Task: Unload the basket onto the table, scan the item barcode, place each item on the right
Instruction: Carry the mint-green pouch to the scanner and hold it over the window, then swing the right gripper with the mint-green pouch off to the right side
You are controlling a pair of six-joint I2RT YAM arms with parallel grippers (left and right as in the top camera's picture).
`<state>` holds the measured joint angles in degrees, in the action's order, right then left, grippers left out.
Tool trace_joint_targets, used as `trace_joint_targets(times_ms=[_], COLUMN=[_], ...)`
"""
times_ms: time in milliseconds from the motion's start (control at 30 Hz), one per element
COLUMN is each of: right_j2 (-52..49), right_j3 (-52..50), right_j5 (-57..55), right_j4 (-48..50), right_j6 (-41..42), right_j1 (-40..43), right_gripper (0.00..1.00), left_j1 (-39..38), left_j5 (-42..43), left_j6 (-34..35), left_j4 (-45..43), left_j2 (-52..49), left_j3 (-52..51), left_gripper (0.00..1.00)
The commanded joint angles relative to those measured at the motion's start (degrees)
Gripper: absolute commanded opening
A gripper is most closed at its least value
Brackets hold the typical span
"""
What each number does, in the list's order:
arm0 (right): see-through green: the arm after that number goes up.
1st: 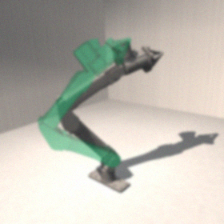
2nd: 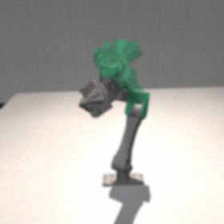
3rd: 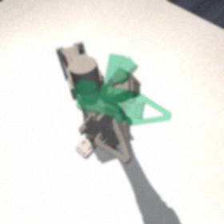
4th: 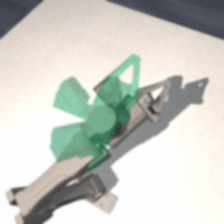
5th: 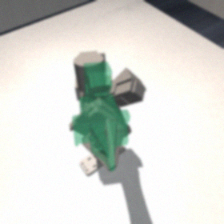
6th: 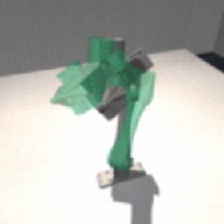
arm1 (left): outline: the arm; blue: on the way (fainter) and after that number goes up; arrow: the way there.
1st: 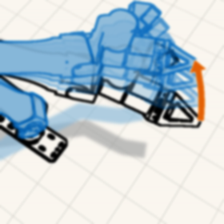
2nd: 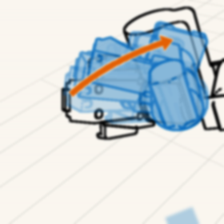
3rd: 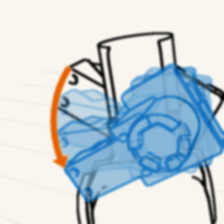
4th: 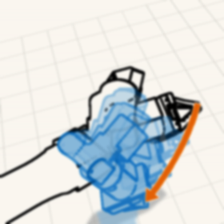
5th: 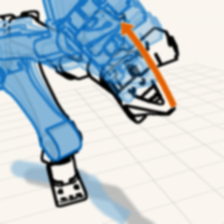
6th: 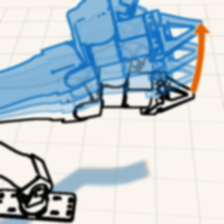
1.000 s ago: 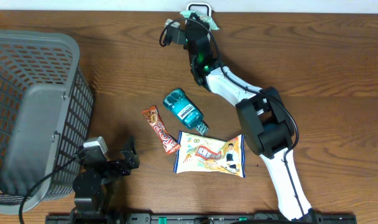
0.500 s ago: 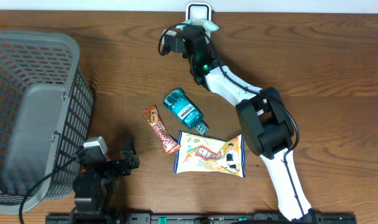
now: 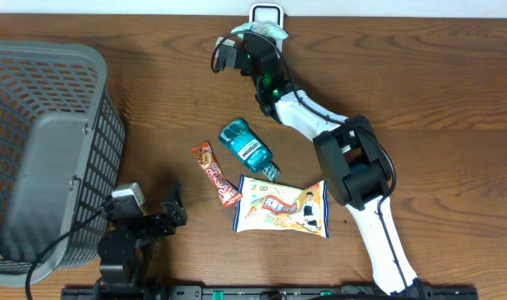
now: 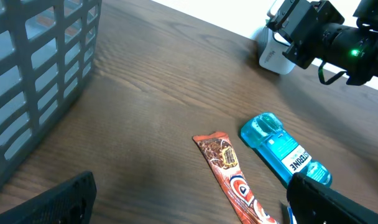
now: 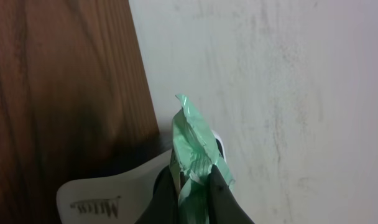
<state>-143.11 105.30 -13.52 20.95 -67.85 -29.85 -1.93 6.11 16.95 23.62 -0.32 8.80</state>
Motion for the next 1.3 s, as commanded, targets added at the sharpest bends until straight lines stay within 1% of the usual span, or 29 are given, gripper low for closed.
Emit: trace_joint_targets(times_ms=[0, 267, 467, 533, 600, 667, 700, 833, 933, 967, 1000, 1100, 1200, 1267], right_j2=[-3.72, -5.86, -5.03, -3.52, -1.2, 2.1, 3.78, 11.78, 16.61, 18.05, 19.39, 19.61, 19.21, 19.21], right_j3=[-0.31, -0.28, -0.28, -0.28, -0.28, -0.28, -0.31, -0.31, -0.31, -0.31, -0.31, -0.33, -1.2, -2.62], right_j5=[2.75, 2.38, -4.04, -9.01, -14.82, -20.33, -20.98, -20.87, -20.83, -20.63, -19.96, -19.85, -14.08, -11.13], right_j4=[-0.57, -0.55, 1.36, -0.79, -5.01, -11.54, -15.13, -30.69, -38.84, -41.79, -45.97, -51.19, -56.41, -57.83], right_j6=[2.58, 3.13, 3.08, 3.1, 3.1, 3.13, 3.61, 9.07, 14.67, 16.31, 17.97, 21.0, 25.2, 26.4], right_j1=[0.92, 0.92, 1.51, 1.92, 2.62, 4.09, 5.05, 10.91, 16.55, 19.15, 24.09, 32.81, 41.22, 45.79], right_gripper=[0.01, 0.01, 0.01, 0.01, 0.01, 0.01, 0.01, 0.01, 0.01, 0.01, 0.01, 0.01, 0.01, 0.01], left_j1=[0.2, 0.2, 0.2, 0.2, 0.2, 0.2, 0.2, 0.2, 0.2, 0.2, 0.2, 0.2, 0.2, 0.2], left_j5=[0.57, 0.57, 0.57, 0.57, 0.57, 0.57, 0.57, 0.57, 0.57, 0.57, 0.57, 0.57, 0.57, 0.57], left_j6=[0.52, 0.52, 0.55, 0.55, 0.55, 0.55, 0.52, 0.52, 0.52, 0.55, 0.55, 0.55, 0.55, 0.55], left_j4=[-0.02, -0.02, -0.02, -0.02, -0.02, -0.02, -0.02, -0.02, -0.02, -0.02, -0.02, -0.02, -0.02, -0.02], left_j2=[0.11, 0.11, 0.11, 0.11, 0.11, 0.11, 0.11, 0.11, 0.11, 0.11, 0.11, 0.11, 0.11, 0.11], left_j3=[-0.33, -0.33, -0.33, -0.33, -0.33, -0.33, -0.33, -0.33, -0.33, -0.33, -0.33, -0.33, -0.33, -0.33], left_gripper=[0.98, 0.98, 0.98, 0.98, 0.98, 0.98, 0.98, 0.98, 0.98, 0.98, 0.98, 0.98, 0.98, 0.98])
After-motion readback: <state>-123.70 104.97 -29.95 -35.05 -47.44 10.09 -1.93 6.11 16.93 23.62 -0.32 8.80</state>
